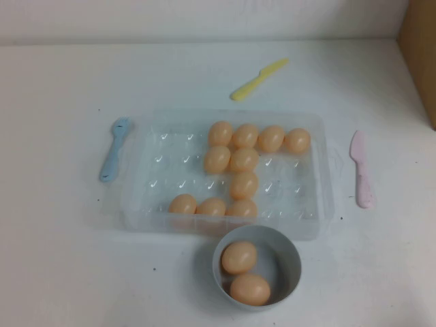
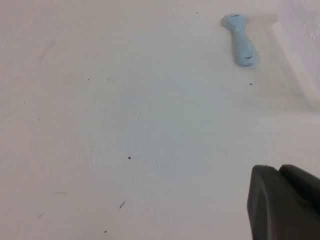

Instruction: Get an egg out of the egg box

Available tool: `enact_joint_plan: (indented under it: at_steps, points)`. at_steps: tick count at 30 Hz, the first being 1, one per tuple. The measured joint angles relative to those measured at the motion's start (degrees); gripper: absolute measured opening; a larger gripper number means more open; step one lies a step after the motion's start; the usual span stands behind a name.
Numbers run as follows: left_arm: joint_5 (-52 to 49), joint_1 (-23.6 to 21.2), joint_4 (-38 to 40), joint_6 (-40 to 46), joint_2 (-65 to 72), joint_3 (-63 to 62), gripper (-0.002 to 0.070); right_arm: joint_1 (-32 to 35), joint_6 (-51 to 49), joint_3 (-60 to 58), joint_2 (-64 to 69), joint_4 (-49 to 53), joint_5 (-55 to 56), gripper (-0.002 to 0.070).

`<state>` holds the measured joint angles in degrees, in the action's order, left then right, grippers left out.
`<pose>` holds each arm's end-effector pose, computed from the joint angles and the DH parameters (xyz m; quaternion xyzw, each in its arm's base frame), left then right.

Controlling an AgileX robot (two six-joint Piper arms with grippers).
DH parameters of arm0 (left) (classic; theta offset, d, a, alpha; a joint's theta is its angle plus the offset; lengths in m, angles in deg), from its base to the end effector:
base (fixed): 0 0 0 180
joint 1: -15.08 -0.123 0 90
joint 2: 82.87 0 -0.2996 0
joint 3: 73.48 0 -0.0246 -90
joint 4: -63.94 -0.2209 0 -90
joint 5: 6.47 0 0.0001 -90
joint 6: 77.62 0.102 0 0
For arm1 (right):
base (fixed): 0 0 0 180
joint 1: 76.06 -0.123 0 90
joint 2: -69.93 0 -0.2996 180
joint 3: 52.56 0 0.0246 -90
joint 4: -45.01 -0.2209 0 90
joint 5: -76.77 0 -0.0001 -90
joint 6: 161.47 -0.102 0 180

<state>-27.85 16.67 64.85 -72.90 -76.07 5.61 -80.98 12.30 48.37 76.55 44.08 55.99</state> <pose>0.0184 -0.0011 0.1685 0.0401 0.8042 0.0095 0.5929 0.0185 0.0022 0.1697 0.0135 0.8010 0.0650 0.5950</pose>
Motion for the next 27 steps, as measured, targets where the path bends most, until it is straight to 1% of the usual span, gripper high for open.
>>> enact_joint_plan:
  at_steps: [20,27]
  points:
    - [0.0,0.0,-0.9,0.0,0.0,0.0,-0.0004,0.0,0.0,0.0,0.0,0.0,0.0,-0.0018]
    - [0.5,0.0,-3.6,0.0,0.0,0.0,-0.0004,0.0,0.0,0.0,0.0,0.0,0.0,-0.0018]
